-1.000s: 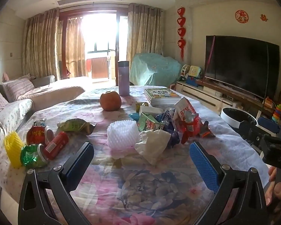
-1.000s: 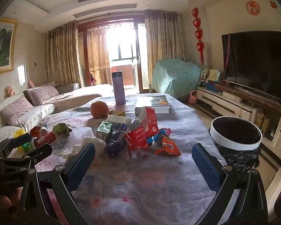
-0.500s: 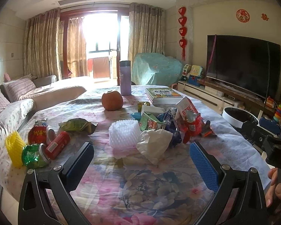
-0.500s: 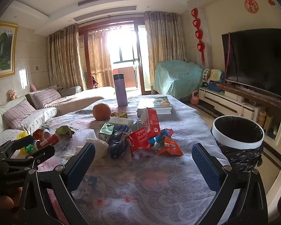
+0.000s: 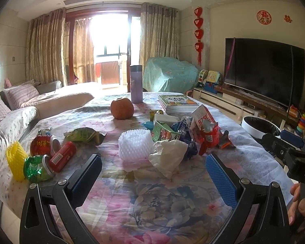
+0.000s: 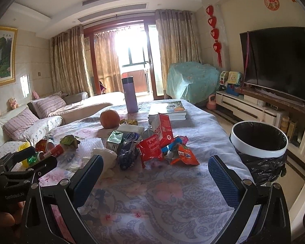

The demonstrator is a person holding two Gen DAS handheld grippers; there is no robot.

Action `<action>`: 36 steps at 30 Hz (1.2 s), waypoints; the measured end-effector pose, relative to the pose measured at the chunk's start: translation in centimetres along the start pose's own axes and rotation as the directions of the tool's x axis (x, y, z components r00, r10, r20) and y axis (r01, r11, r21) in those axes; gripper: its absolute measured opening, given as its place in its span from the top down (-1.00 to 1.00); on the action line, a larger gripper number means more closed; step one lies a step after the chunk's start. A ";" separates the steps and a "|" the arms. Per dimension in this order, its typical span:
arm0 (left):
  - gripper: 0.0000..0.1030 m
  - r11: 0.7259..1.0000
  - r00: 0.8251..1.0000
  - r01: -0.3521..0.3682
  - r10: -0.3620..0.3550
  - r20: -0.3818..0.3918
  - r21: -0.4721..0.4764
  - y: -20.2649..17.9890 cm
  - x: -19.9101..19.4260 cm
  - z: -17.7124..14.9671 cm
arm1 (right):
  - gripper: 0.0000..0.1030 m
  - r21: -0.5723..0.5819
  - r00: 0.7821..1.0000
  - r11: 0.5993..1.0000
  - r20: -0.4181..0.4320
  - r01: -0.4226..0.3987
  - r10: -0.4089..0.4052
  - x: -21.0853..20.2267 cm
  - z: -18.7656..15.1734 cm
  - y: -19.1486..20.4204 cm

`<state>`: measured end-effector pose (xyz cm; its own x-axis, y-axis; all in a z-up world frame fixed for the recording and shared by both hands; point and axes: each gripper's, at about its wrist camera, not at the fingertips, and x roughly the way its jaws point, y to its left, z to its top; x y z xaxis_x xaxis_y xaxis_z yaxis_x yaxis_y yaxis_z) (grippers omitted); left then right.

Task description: Collect trash

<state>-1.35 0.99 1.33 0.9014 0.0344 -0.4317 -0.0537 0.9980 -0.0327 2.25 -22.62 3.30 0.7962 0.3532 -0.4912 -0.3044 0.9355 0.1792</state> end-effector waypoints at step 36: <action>-0.97 1.000 0.997 -0.003 0.005 -0.082 0.021 0.1 3.5 -0.7 | -0.99 0.035 0.994 0.997 -0.081 -0.065 0.067 3.1 -0.4 -0.8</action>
<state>1.54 1.21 -0.81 0.8630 0.0349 -0.5040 -0.0474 0.9988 -0.0120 4.77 -22.30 1.27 0.7292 0.4137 -0.5451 -0.3369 0.9104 0.2402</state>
